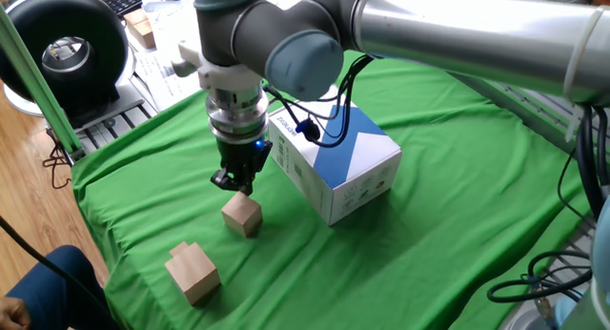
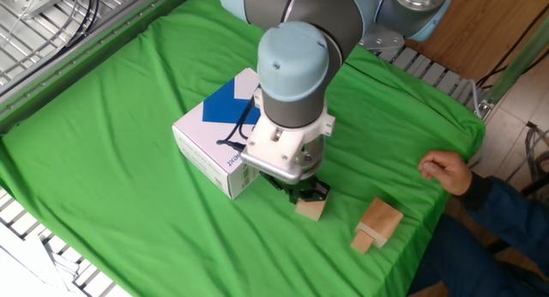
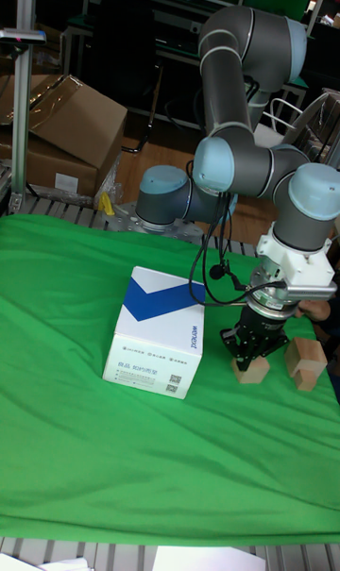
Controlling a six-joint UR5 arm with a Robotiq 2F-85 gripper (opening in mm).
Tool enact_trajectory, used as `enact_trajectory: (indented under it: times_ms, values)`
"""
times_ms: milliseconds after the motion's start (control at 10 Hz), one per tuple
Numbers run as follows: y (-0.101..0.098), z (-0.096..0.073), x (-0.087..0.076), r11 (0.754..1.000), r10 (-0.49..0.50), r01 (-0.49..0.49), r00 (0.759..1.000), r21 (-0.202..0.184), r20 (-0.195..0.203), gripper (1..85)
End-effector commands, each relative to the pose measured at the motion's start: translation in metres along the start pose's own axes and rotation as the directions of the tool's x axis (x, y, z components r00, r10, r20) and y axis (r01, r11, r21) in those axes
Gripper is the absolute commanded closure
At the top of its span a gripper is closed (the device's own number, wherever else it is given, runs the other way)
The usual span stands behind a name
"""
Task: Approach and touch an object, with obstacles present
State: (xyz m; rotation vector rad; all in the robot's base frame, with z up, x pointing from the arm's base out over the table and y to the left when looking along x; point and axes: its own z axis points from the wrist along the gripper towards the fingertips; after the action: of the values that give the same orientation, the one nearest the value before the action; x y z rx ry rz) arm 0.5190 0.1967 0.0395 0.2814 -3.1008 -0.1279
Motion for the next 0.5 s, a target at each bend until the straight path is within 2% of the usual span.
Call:
enact_trajectory:
  times_ms: [0,100,200,300,400]
  values:
    - [-0.001,-0.008,-0.002,1.000,0.004,-0.004,1.000,0.000,-0.004,83.3]
    - [-0.022,-0.016,-0.008,0.998,-0.031,0.031,0.999,0.060,0.006,83.3]
    - [-0.040,-0.030,-0.012,0.993,-0.059,0.058,0.998,0.103,0.004,83.3]
    - [-0.057,-0.048,-0.016,0.989,-0.061,0.059,0.998,0.138,0.007,83.3]
    - [-0.068,-0.063,-0.022,0.987,-0.025,0.021,0.999,0.158,0.025,83.3]
